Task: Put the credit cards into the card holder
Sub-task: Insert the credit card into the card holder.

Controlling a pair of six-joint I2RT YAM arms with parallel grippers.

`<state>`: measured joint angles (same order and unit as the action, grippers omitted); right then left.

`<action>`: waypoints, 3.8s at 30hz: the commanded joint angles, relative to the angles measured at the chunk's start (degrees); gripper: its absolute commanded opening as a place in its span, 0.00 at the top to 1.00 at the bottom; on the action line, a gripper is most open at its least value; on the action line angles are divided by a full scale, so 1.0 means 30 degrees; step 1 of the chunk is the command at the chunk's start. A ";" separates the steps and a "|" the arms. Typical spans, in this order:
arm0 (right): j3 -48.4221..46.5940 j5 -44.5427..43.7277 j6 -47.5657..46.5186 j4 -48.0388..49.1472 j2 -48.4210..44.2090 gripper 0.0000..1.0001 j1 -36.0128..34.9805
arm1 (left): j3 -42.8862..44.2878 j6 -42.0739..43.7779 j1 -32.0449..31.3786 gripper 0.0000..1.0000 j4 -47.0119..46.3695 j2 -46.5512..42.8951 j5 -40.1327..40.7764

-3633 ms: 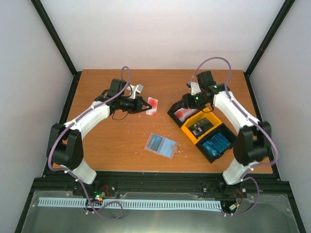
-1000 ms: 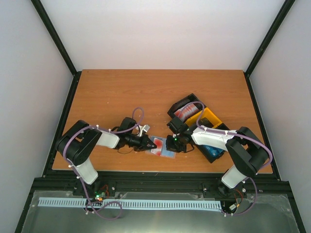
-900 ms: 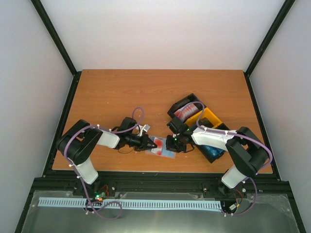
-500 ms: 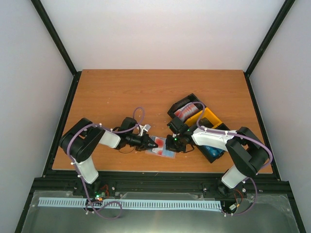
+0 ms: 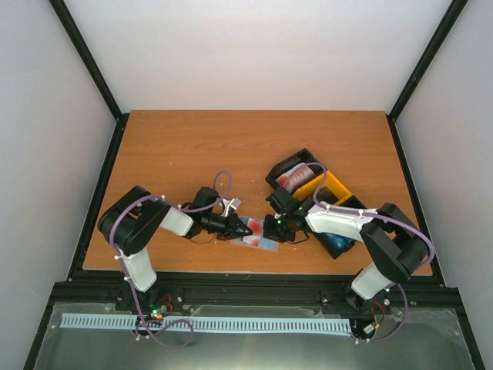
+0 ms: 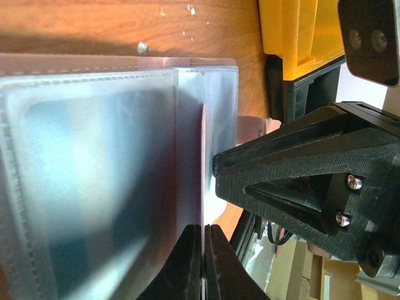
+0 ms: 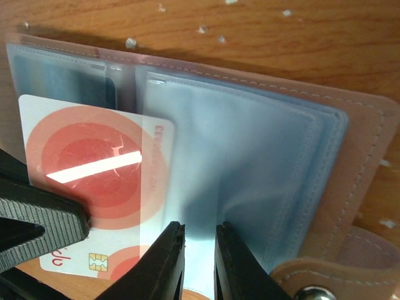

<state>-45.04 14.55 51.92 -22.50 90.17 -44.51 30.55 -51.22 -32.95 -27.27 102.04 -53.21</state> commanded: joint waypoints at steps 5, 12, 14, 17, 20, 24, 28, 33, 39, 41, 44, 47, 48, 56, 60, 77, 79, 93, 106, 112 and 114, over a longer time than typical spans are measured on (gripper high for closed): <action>0.0707 -0.1622 0.0431 -0.1447 -0.1550 0.82 -0.0110 | 0.0329 -0.0339 -0.0208 0.99 -0.0872 0.0365 0.0234; 0.1505 -0.1494 0.0449 -0.2153 -0.2447 0.77 -0.0133 | 0.0335 -0.0470 -0.0288 0.99 -0.1010 0.0484 0.0448; 0.1659 -0.1424 0.0469 -0.2204 -0.2541 0.75 -0.0133 | 0.0363 -0.0531 -0.0367 0.99 -0.1037 0.0520 0.0506; 0.1704 -0.1562 0.0404 -0.2401 -0.2515 0.73 -0.0134 | 0.0469 -0.0522 -0.0413 0.99 -0.1025 0.0579 0.0509; 0.1766 -0.1408 0.0194 -0.2093 -0.2283 0.73 -0.0133 | 0.0595 -0.0531 -0.0413 0.99 -0.1026 0.0735 0.0525; 0.1761 -0.1133 0.0043 -0.1575 -0.1639 0.78 -0.0133 | 0.0701 -0.0746 -0.0442 0.99 -0.1190 0.0899 0.0611; 0.1926 -0.0938 0.0165 -0.1097 -0.1267 0.80 -0.0133 | 0.0816 -0.0877 -0.0577 0.99 -0.1304 0.1065 0.0888; 0.2002 -0.0780 0.0186 -0.0800 -0.1145 0.81 -0.0133 | 0.1034 -0.1030 -0.0839 0.99 -0.1386 0.1416 0.1034; 0.2180 -0.0657 0.0241 -0.0553 -0.1168 0.81 -0.0133 | 0.1538 -0.0625 -0.1088 0.98 -0.0251 0.1561 0.1255; 0.2200 -0.0641 0.0226 -0.0490 -0.1152 0.81 -0.0116 | 0.1842 0.0093 -0.1235 0.95 0.0831 0.1429 0.1517; 0.2272 -0.0642 0.0242 -0.0440 -0.1196 0.81 -0.0133 | 0.2371 0.1067 -0.1387 0.91 0.2437 0.1252 0.1828; 0.2373 -0.0647 0.0292 -0.0356 -0.1226 0.81 -0.0133 | 0.2918 0.1956 -0.1536 0.83 0.4043 0.1054 0.2238; 0.2406 -0.0654 0.0281 -0.0337 -0.1185 0.81 -0.0130 | 0.3068 0.2213 -0.1594 0.80 0.4554 0.0953 0.2400; 0.2524 -0.0716 0.0350 -0.0233 -0.1253 0.81 -0.0119 | 0.4284 0.4054 -0.1790 0.64 0.9213 -0.0217 0.4628; 0.2433 -0.0747 0.0332 -0.0190 -0.1178 0.81 -0.0133 | 0.4496 0.4443 -0.1790 0.63 1.0452 -0.0664 0.5457; 0.2340 -0.0700 0.0314 -0.0135 -0.1053 0.81 -0.0132 | 0.4810 0.4696 -0.1790 0.43 0.9981 -0.0778 0.4422; 0.2375 -0.0638 0.0303 -0.0024 -0.1053 0.82 -0.0133 | 0.5035 0.4710 -0.1830 0.43 1.0002 -0.0677 0.4464; 0.2614 -0.0557 0.0267 0.0440 -0.1080 0.81 -0.0131 | 0.6471 0.4371 -0.3546 0.42 0.9977 0.0696 0.4623; 0.2554 -0.0834 0.0199 0.0252 -0.1457 0.80 -0.0104 | 0.7343 0.4772 -0.3548 0.25 1.3029 -0.0052 0.6541; 0.2696 -0.0948 0.0225 0.0228 -0.1522 0.80 -0.0104 | 0.8287 0.5011 -0.3548 0.17 1.5298 -0.0419 0.7742; 0.2723 -0.0947 0.0264 0.0235 -0.1514 0.80 -0.0104 | 0.8426 0.5081 -0.3541 0.15 1.5817 -0.0584 0.8040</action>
<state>-38.74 13.91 52.84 -20.97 85.03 -44.45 54.17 -37.32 -42.89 12.62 101.51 -33.76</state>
